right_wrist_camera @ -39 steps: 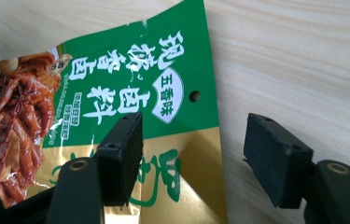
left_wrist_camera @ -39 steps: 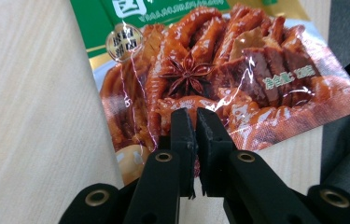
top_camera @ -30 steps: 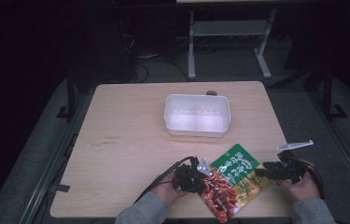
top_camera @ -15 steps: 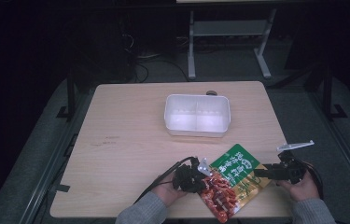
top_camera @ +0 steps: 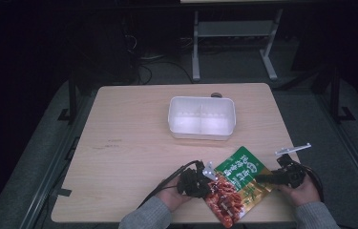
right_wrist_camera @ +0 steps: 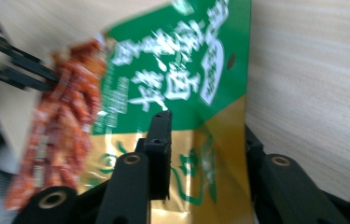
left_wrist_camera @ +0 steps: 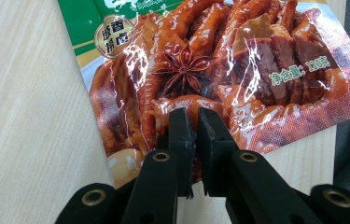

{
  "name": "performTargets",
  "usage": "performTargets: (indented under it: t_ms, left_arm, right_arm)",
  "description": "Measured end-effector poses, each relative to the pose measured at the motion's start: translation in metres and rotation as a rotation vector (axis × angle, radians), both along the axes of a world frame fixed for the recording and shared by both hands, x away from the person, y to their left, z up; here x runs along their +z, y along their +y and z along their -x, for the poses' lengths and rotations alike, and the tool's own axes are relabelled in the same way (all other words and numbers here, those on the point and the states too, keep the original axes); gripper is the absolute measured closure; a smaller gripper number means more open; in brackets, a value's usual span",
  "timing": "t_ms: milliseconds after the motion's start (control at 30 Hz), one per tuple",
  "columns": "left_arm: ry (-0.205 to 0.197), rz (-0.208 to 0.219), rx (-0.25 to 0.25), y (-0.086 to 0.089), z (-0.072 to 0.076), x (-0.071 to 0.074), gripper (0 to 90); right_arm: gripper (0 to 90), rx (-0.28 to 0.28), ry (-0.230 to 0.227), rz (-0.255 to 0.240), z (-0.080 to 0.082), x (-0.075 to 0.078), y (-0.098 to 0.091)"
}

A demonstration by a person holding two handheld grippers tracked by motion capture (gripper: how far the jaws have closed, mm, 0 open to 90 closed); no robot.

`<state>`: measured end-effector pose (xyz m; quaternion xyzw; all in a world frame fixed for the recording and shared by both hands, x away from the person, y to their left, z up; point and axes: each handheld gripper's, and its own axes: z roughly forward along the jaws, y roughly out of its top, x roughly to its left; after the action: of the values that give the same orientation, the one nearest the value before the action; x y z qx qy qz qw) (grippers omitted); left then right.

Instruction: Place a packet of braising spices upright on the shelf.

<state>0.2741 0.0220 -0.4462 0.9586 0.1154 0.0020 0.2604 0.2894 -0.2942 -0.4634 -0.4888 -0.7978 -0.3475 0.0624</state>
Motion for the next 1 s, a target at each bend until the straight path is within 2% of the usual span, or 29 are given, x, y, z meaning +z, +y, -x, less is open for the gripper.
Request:
performTargets:
  t_ms: [167, 233, 300, 533, 700, 767, 867, 1000]
  left_arm:
    - [0.005, 0.005, -0.004, 0.0, 0.0, 0.0, 82.1]
    - [-0.002, 0.012, -0.005, 0.001, 0.001, 0.001, 80.4]
    - [-0.012, 0.024, -0.001, 0.003, 0.002, 0.003, 78.4]
    - [-0.009, 0.054, 0.011, 0.014, 0.002, 0.009, 74.2]
    - [-0.019, 0.058, 0.025, 0.029, 0.001, 0.01, 70.5]
    - [-0.032, 0.061, 0.037, 0.039, 0.002, 0.012, 65.8]
    - [-0.029, 0.075, 0.054, 0.048, 0.003, 0.012, 61.8]
    - [-0.03, 0.071, 0.07, 0.061, 0.003, 0.01, 57.8]
  right_arm:
    - [83.4, -0.011, -0.006, 0.006, 0.0, 0.001, 0.001]
    - [89.0, -0.014, -0.001, -0.012, 0.0, 0.001, 0.001]
    - [89.5, -0.013, -0.002, -0.005, 0.0, 0.002, 0.002]
    - [89.6, -0.011, -0.007, -0.006, 0.0, 0.007, 0.003]
    - [89.7, -0.009, -0.022, -0.015, 0.001, 0.015, 0.004]
    - [89.7, -0.007, -0.034, -0.024, 0.001, 0.021, 0.004]
    - [89.7, -0.006, -0.039, -0.033, 0.002, 0.025, 0.005]
    - [89.7, 0.003, -0.044, -0.036, 0.001, 0.031, 0.006]
